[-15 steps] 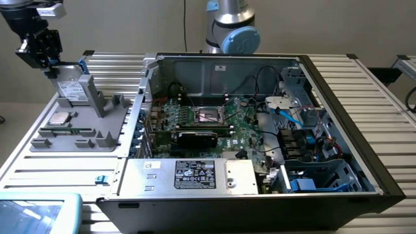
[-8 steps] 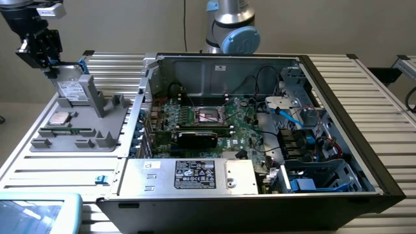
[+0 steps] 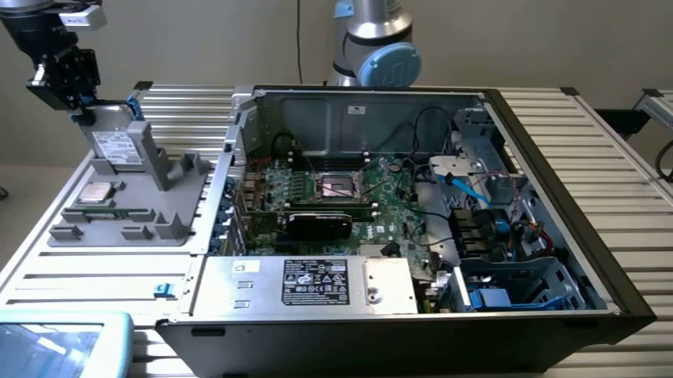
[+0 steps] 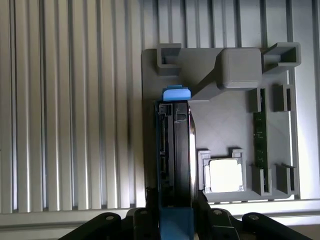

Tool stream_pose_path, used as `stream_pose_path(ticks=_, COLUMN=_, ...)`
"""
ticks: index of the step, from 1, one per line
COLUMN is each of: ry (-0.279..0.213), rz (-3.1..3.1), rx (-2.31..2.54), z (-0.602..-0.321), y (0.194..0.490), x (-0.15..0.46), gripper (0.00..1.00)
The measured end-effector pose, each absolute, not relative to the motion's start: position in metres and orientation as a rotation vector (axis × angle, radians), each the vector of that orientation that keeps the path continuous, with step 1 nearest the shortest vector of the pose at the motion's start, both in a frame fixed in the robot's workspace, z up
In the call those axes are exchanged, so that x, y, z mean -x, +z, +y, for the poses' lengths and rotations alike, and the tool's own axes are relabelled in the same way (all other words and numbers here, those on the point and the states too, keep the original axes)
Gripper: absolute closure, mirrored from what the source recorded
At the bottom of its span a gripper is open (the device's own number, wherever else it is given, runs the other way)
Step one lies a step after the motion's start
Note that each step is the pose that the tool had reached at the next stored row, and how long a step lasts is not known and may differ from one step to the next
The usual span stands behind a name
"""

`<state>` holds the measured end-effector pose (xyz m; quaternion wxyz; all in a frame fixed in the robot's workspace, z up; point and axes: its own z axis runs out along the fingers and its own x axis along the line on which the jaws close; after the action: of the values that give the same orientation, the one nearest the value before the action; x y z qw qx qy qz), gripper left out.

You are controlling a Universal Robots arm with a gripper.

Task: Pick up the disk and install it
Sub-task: 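Pick up the disk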

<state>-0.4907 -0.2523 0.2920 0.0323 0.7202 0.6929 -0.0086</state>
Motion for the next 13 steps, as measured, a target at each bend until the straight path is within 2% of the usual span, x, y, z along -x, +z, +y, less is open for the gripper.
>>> stream_pose_path(ticks=13, ry=-0.011, rz=2.140, rx=-2.225, z=-0.2538, y=0.2916, x=0.4907, gripper=0.62)
